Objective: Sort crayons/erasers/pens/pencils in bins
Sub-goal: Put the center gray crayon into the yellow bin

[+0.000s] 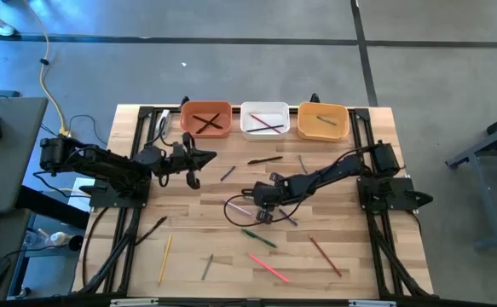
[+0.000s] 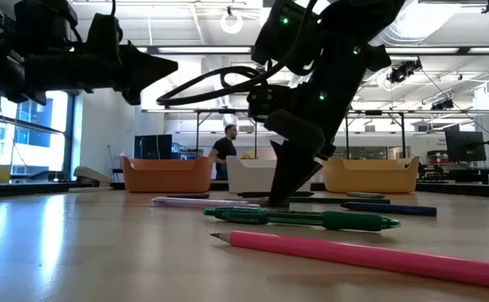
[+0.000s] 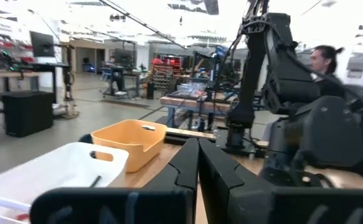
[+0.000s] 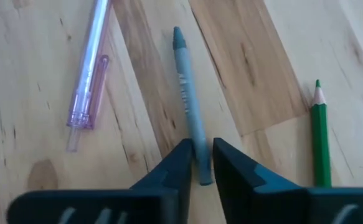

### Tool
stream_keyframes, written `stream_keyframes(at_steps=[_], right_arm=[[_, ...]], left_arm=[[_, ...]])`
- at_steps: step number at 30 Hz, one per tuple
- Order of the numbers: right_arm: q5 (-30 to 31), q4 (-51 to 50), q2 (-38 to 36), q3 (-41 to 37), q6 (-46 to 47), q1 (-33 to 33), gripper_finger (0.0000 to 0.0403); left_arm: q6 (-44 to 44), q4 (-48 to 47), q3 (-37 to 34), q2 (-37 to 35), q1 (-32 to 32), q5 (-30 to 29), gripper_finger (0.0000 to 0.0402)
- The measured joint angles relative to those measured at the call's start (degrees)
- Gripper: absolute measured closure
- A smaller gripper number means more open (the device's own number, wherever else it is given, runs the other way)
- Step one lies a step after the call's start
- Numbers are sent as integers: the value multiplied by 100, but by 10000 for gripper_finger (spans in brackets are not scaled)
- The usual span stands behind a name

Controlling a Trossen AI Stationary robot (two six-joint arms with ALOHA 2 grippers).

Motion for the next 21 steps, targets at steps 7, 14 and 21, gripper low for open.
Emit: stream_keyframes(at_steps=[7,14,21], right_arm=[[-22,-37,-18,-7,56,-8,378],[-264,-296,-385,-66,456,-8,378],[102,-710,-1157,-55,912,-76,378]], left_arm=[[-146,-220,0,0,261,874,401],[-117,-615,0,0,438,798,401],[2,-712,2,2,444,429,401]])
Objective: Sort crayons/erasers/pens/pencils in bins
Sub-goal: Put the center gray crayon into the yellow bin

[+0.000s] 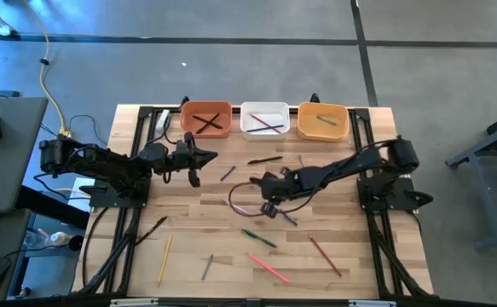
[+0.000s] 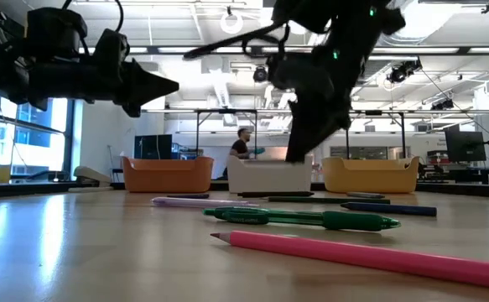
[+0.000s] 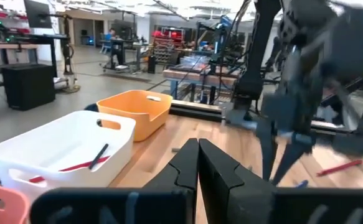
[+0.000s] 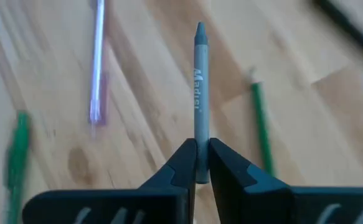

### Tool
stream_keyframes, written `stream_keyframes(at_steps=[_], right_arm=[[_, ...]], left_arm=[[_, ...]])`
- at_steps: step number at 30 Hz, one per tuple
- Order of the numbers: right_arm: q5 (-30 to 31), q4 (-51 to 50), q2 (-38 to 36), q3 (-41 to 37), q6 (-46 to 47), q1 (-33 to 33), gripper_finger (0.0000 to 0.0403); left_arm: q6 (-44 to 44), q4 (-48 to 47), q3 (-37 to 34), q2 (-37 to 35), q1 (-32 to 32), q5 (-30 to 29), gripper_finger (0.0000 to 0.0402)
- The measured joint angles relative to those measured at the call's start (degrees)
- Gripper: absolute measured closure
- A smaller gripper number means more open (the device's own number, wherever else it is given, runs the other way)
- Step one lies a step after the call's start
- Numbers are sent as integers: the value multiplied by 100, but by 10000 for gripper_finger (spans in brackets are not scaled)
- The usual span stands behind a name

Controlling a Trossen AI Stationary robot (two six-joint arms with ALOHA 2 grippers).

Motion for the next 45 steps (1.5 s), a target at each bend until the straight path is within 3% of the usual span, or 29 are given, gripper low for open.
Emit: stream_keyframes(at_steps=[5,11,15,20,25,34,45], right_arm=[[-39,-22,-457,7,234,-193,378],[-526,3,-878,11,376,-663,378],[-644,-299,-1155,22,637,-1271,378],[-350,-1522,-1269,22,228,-2331,378],[26,-2320,-1269,21,-496,-3448,378],[14,-2054,-1236,22,-1693,-5028,378],[-361,-1268,-4,24,-2531,-5885,378]], left_arm=[[29,-73,0,0,-4,-80,401],[29,-73,0,0,-4,-94,401],[29,-77,0,-2,-7,-94,401],[29,-88,0,0,-7,-92,401],[29,-110,-1,0,-7,-94,401],[29,-110,0,0,-7,-94,401],[28,-112,0,0,-7,-94,401]])
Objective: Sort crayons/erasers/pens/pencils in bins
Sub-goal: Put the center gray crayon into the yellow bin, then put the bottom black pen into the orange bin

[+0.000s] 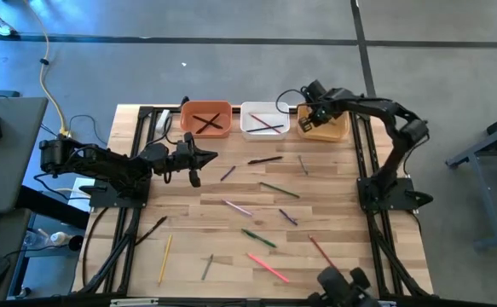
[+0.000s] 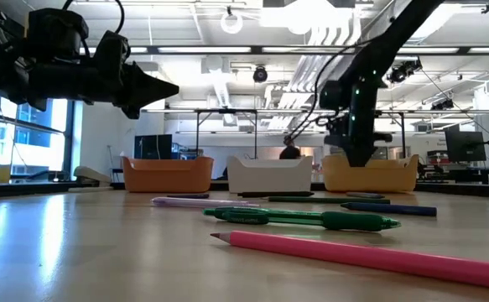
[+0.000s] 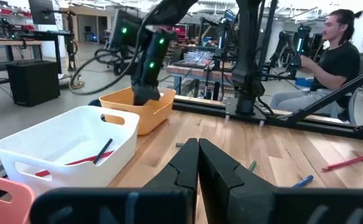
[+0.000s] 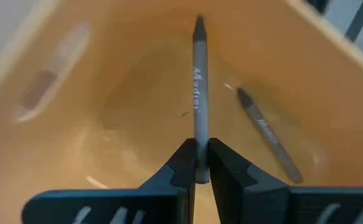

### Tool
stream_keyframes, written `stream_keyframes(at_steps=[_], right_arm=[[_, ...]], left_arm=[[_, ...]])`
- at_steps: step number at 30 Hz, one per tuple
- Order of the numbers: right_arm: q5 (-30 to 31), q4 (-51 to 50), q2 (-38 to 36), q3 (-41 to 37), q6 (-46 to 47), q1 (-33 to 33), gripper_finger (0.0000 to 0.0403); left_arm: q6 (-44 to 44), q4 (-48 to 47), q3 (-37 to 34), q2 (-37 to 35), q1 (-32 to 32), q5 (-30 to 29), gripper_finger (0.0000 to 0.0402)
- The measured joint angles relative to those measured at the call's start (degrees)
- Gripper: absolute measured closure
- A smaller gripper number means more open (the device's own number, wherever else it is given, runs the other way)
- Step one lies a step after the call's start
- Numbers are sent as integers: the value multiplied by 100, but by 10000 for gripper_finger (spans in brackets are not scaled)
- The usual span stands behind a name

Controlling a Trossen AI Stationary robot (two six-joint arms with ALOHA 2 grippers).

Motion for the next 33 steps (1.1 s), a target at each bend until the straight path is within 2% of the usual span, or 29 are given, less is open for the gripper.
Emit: stream_keyframes(at_steps=[6,15,27,30,33], right_arm=[[-87,90,365,0,-52,-104,378],[-65,73,420,0,-50,-150,375],[109,-268,329,0,-48,-163,288],[102,-393,125,0,-151,-173,283],[23,-582,-125,0,-403,-190,296]], left_arm=[[-1,2,0,0,0,0,401],[-1,0,0,0,0,0,401],[-1,-6,0,0,0,0,401],[-1,-44,0,0,0,0,401],[-1,-99,0,-1,0,0,401]])
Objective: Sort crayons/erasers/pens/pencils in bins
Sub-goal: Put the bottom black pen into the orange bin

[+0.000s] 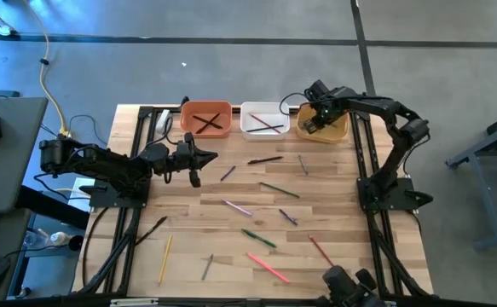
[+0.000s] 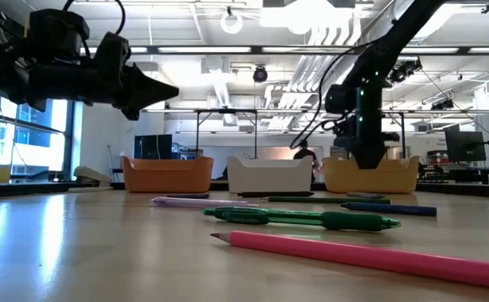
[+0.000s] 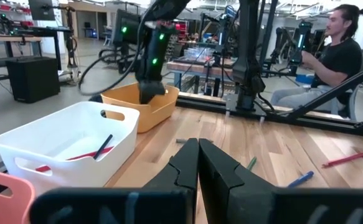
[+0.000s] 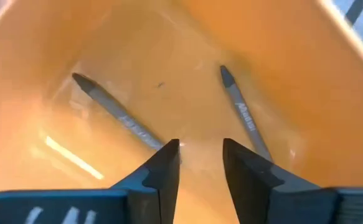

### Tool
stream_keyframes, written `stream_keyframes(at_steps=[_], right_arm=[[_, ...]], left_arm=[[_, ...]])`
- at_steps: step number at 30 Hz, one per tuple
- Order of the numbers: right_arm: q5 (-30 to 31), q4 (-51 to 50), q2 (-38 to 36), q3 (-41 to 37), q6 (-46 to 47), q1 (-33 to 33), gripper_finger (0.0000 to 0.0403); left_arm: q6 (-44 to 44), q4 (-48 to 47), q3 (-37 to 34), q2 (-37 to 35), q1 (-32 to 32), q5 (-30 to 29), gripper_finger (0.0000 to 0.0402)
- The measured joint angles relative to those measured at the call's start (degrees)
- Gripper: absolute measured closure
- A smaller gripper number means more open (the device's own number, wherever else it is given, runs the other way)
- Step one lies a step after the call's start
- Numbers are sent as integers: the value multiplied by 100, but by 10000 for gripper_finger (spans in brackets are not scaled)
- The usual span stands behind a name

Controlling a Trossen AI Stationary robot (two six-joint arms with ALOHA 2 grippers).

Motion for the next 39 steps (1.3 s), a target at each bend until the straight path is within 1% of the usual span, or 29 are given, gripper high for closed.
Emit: stream_keyframes(at_steps=[3,7,8,10,13,16,19,22,24,28,30,37,39], right_arm=[[-102,-345,-268,0,-140,-2,329],[-208,-974,-705,0,-139,113,389],[-259,-1134,-808,0,-135,167,395],[-524,-1401,-1018,-3,-44,308,392],[-911,-1425,-1368,-263,107,475,389],[-1010,-1160,-1720,-887,346,554,400],[-1150,-573,-2102,-1612,642,573,399],[-1286,-236,-2387,-2199,873,571,401],[-1240,-93,-2479,-2476,1012,557,402],[-863,103,-2495,-2739,1150,553,402],[-721,223,-2495,-2771,1135,553,402],[-656,520,-2495,-2774,1106,302,403],[-461,561,-2495,-2774,1106,206,403]], left_arm=[[2,-30,-2,1,0,-34,401],[2,-30,0,-1,0,-61,401],[2,-31,0,0,0,-61,401],[2,-30,0,1,0,-61,401],[2,-33,-1,1,0,-61,401],[2,-67,0,1,0,-61,401],[14,-81,0,1,0,-62,401],[46,-85,0,0,0,-63,401],[47,-89,0,0,0,-63,401],[46,-89,-1,1,0,-63,401],[46,-89,0,0,0,-63,401],[47,-93,0,0,0,-63,401],[48,-109,0,1,2,-63,401]])
